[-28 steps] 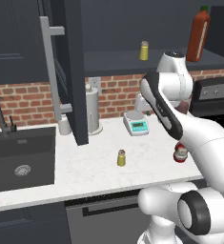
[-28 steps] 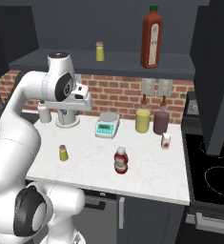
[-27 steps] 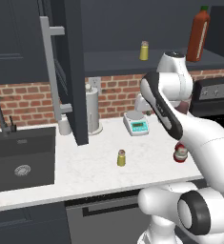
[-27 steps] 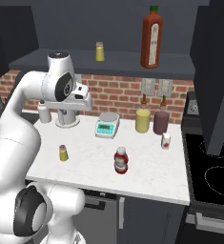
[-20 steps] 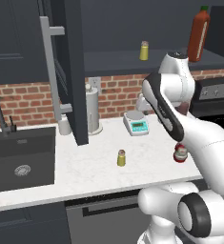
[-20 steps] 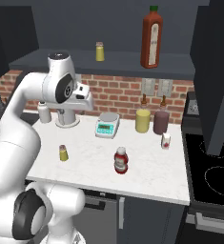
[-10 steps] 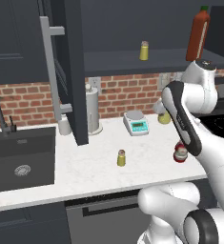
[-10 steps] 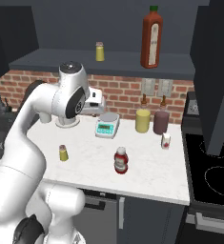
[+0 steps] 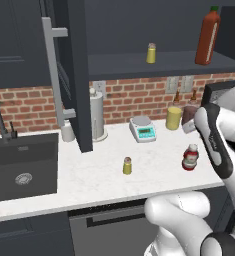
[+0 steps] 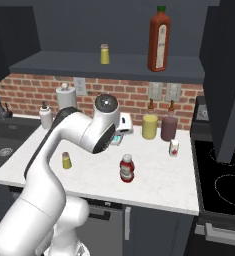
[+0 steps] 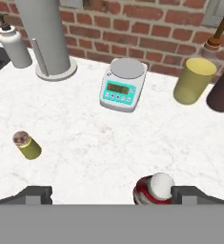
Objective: Put the shaker and condiment bottle from the counter next to their counterparts in the cabinet.
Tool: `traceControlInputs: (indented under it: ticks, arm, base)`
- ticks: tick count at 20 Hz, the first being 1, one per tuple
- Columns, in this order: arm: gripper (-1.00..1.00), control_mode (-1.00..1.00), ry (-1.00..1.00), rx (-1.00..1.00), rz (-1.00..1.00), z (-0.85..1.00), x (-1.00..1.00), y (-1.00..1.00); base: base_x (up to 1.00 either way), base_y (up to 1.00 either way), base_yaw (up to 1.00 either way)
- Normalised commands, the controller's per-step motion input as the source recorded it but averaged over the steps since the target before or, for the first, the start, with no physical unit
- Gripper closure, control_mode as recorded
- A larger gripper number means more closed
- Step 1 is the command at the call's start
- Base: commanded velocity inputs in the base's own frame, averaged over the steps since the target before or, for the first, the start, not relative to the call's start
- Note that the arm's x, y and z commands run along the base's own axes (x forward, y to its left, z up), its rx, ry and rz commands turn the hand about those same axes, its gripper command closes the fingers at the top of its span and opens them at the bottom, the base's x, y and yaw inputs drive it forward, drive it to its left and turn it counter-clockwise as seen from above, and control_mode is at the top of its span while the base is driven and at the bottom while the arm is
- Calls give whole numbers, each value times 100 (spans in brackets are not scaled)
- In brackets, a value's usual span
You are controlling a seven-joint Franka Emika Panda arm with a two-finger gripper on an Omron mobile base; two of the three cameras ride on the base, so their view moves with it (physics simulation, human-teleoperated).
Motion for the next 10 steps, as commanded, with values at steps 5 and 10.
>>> traceControlInputs:
  ticks: [5,10]
  arm:
    - [-100,-100,-12,0,18,-1,0,-33]
    - [-100,-100,-12,0,19,-10,0,-47]
  base:
    - [0,0,0]
    - [0,0,0]
